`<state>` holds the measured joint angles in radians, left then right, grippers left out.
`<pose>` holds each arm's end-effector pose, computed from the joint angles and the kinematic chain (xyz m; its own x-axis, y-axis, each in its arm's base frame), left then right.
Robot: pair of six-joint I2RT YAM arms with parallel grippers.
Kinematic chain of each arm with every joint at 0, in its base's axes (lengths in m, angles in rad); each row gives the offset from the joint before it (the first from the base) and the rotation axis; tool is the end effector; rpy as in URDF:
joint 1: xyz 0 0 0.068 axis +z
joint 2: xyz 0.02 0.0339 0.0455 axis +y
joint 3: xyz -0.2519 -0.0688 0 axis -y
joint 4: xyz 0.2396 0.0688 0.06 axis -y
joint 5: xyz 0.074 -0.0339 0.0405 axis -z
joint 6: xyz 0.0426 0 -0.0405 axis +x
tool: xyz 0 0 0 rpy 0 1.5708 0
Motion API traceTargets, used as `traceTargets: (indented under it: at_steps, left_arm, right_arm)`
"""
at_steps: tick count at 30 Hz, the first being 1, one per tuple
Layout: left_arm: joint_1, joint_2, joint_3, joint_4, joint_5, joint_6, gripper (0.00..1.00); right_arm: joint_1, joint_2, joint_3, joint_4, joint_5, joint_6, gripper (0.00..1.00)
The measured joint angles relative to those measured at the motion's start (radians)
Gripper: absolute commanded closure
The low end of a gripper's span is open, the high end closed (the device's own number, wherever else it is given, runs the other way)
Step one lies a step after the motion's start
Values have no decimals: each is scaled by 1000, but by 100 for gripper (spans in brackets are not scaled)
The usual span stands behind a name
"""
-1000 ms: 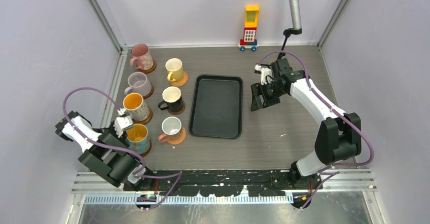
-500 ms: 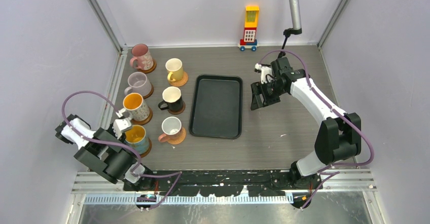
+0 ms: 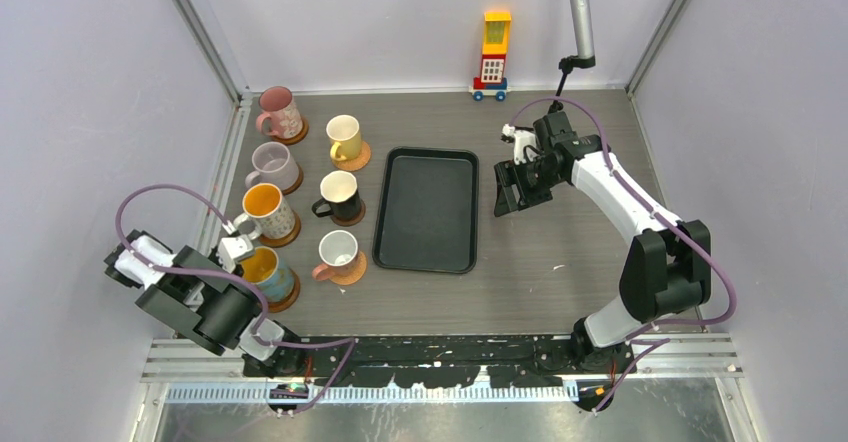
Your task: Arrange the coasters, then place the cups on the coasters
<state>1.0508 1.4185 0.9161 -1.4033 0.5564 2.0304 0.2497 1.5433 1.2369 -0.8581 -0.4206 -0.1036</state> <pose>0.1112 0.1489 0.1956 -0.5296 0.6067 -0.5928 0.7857 0.6142 -0.0733 0.2905 0.0920 0.2465 -0.8458 -0.3131 -0.4319 -0.4719 0.8167 0.3322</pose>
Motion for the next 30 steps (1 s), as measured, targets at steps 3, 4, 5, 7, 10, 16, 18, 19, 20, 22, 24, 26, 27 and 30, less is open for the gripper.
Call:
traceTargets:
  at_steps: [3, 4, 5, 7, 10, 16, 18, 19, 20, 22, 24, 26, 27, 30]
  left_arm:
    - [10, 6, 0, 8, -2, 2, 83]
    - [11, 6, 0, 11, -3, 3, 84]
    - [13, 6, 0, 15, -3, 3, 84]
    - [17, 6, 0, 18, -5, 3, 85]
    - [24, 6, 0, 24, -8, 8, 85]
    - [38, 7, 0, 36, -16, 18, 65]
    - [40, 7, 0, 50, -19, 17, 60]
    - [42, 6, 0, 58, -19, 17, 58]
    - [44, 6, 0, 61, -21, 18, 56]
    - [46, 6, 0, 60, -24, 17, 54]
    - [47, 3, 0, 52, -25, 17, 49]
    - [47, -5, 0, 39, -26, 18, 44]
    - [47, -13, 0, 29, -29, 17, 42]
    - [47, -32, -1, 0, -45, 17, 40]
  right_arm:
    - [0, 2, 1, 0, 0, 0, 30]
    - [0, 2, 1, -1, 0, 0, 30]
    - [0, 2, 2, -1, 0, 0, 30]
    - [0, 2, 2, -1, 0, 0, 30]
    - [0, 2, 3, -2, 0, 0, 30]
    - [0, 2, 3, -2, 0, 0, 30]
    - [0, 3, 3, -2, 0, -1, 30]
    - [0, 4, 3, -2, 0, -1, 30]
    - [0, 5, 3, -2, 0, -1, 30]
    - [0, 8, 4, -3, 1, -3, 30]
    - [0, 9, 4, -3, 1, -4, 30]
    - [0, 9, 4, -3, 1, -5, 30]
    - [0, 9, 4, -3, 1, -5, 30]
    - [0, 9, 4, -3, 0, -7, 30]
